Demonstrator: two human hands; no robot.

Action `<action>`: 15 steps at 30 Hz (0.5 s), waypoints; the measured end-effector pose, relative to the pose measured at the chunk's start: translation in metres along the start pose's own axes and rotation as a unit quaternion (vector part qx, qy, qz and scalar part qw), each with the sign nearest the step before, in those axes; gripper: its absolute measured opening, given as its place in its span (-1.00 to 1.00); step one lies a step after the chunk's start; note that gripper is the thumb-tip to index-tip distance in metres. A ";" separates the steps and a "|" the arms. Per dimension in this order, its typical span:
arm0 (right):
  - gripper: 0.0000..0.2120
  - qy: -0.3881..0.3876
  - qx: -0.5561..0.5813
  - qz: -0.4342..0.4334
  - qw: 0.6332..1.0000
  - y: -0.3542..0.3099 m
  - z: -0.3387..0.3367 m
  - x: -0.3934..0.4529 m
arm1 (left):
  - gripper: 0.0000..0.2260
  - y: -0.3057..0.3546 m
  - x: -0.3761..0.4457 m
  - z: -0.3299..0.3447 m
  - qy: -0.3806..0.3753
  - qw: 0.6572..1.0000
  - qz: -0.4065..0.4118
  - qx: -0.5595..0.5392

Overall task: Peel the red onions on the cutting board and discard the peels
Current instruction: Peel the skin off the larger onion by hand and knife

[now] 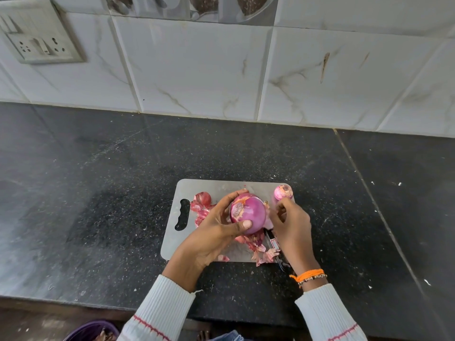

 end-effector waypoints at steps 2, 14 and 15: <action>-0.91 -0.027 0.084 0.012 0.996 -0.005 0.001 -0.002 | -0.46 -0.001 0.000 -0.001 0.011 1.000 -0.001 -0.002; -0.69 -0.052 0.240 0.041 0.969 -0.024 0.009 -0.014 | -0.41 -0.009 0.003 -0.009 0.063 0.998 -0.007 0.007; -0.71 -0.036 0.228 0.017 0.973 -0.027 0.007 -0.014 | -0.42 -0.010 0.003 -0.010 0.067 0.998 -0.011 0.003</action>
Point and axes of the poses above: each hand's wrist, its own x-axis towards the middle knuckle, its own z-axis out of the palm, y = z × x, the point moved 7 cm from there along x, towards the middle knuckle, and after that the axes turned 3 degrees about -x, right-handed, at the moved point
